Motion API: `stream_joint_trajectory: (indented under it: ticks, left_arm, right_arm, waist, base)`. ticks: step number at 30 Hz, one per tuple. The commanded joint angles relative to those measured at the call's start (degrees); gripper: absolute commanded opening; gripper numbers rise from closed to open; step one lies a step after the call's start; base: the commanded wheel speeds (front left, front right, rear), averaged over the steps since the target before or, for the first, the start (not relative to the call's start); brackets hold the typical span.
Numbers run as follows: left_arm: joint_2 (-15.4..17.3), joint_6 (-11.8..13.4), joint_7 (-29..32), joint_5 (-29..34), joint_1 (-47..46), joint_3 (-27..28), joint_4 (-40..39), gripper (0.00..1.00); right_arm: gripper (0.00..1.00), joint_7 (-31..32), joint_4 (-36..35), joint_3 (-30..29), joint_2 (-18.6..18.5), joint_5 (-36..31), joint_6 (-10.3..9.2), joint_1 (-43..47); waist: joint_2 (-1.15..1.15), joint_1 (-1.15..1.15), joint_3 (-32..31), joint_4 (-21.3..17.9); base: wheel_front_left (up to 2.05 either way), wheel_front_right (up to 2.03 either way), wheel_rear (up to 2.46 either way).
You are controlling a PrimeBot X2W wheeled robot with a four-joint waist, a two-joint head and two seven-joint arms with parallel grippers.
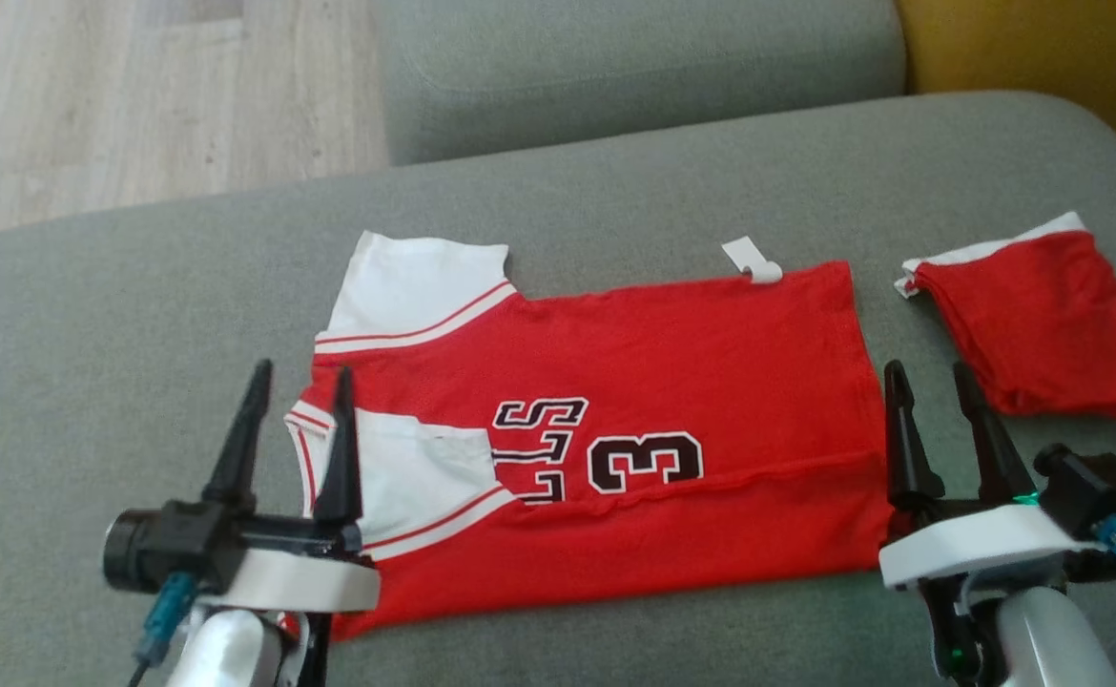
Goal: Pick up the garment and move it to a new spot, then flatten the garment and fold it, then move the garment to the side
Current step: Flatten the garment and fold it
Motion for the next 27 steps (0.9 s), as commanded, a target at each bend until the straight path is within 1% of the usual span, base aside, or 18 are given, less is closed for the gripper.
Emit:
stream_joint_trajectory:
  ticks: [1, 4, 9, 13, 16, 19, 21, 23, 27]
  left_arm:
    - [1.1, -0.7, -0.3, 1.0, -3.2, 1.9, -0.9, 1.00]
    - [2.8, -3.1, 0.4, 2.3, -7.9, 1.0, 2.6, 1.00]
    - [7.1, -7.3, 7.8, 3.0, -22.1, 0.2, 10.2, 1.00]
    - [11.1, -9.9, 15.7, 2.4, -32.8, -1.9, 18.9, 1.00]
    - [13.9, -10.6, 22.6, 0.2, -38.7, -4.7, 25.0, 1.00]
    - [17.2, -10.7, 27.8, -2.1, -43.1, -10.6, 28.2, 1.00]
    - [19.1, -10.7, 29.9, -4.6, -45.5, -14.0, 29.4, 1.00]
    - [20.7, -10.7, 31.1, -6.9, -47.4, -16.3, 30.6, 1.00]
    - [22.5, -10.7, 34.0, -9.6, -50.6, -18.8, 34.5, 1.00]
  right_arm:
    - [1.00, -0.8, -2.0, 1.5, -0.4, 0.4, -0.04, -2.3]
    - [1.00, -1.4, -2.1, 2.3, -0.4, 0.3, -0.04, -3.9]
    - [1.00, -2.1, -3.7, 2.8, -0.4, 1.3, -0.04, -7.8]
    - [1.00, -2.8, -4.5, 4.1, -0.4, 2.8, -0.04, -11.3]
    - [1.00, -3.6, -4.6, 4.9, -0.4, 4.0, -0.04, -13.0]
    - [1.00, -4.0, -4.5, 5.6, -0.4, 4.6, -0.04, -14.1]
    - [1.00, -4.3, -4.5, 5.9, -0.4, 5.1, -0.04, -14.6]
    - [1.00, -4.6, -4.5, 6.3, -0.4, 5.6, -0.04, -15.0]
    - [1.00, -4.9, -4.4, 6.9, -0.4, 7.0, -0.04, -15.4]
  waist:
    - [0.00, 0.00, 1.2, -0.5]
    - [0.00, 0.00, 3.4, -1.3]
    - [0.00, 0.00, 9.8, -3.0]
    - [0.00, 0.00, 14.1, -5.3]
    - [0.00, 0.00, 16.2, -7.2]
    - [0.00, 0.00, 17.9, -8.7]
    - [0.00, 0.00, 19.0, -9.6]
    - [0.00, 0.00, 19.8, -10.4]
    - [0.00, 0.00, 21.6, -11.8]
  base:
    - [0.00, 0.00, 0.00]
    - [0.00, 0.00, 0.00]
    - [0.00, 0.00, 0.00]
    - [0.00, 0.00, 0.00]
    - [0.00, 0.00, 0.00]
    - [0.00, 0.00, 0.00]
    - [0.00, 0.00, 0.00]
    - [0.00, 0.00, 0.00]
    - [0.00, 0.00, 0.00]
